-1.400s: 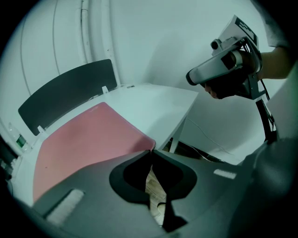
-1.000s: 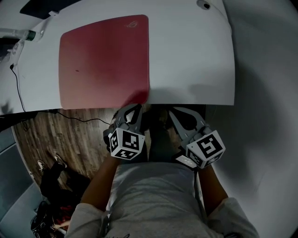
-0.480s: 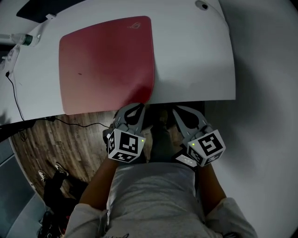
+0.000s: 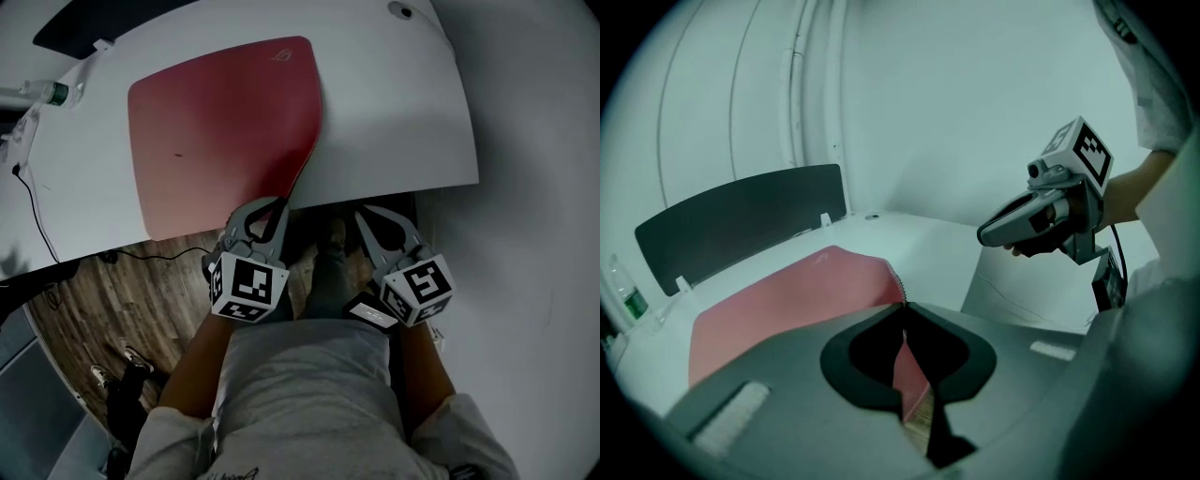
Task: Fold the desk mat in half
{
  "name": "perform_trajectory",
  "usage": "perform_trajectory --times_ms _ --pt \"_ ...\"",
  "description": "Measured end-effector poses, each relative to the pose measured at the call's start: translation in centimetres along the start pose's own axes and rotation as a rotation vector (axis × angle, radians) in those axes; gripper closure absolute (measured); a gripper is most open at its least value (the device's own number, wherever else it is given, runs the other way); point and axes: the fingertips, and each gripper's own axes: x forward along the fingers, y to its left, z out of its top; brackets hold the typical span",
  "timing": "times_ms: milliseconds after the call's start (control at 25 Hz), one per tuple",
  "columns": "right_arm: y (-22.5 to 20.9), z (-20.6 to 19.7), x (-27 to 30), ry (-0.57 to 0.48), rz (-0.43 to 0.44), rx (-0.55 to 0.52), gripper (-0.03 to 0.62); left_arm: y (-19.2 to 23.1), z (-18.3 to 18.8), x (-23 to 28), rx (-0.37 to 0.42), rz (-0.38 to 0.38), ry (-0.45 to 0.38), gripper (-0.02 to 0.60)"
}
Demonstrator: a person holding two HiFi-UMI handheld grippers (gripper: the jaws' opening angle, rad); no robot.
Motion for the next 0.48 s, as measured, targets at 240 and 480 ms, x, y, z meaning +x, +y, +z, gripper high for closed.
perform_trajectory --times_ms 240,480 --pt "2.0 1.0 1.2 -0.016 -0.015 -0.018 0.586 2.2 -0.9 -1.8 -0.004 0.010 -0.013 0.548" --pt "4.5 1.6 2.9 -0.007 0.003 -0.041 0.586 4.6 -2.4 -3.8 -0.025 0.040 -0.018 0.548"
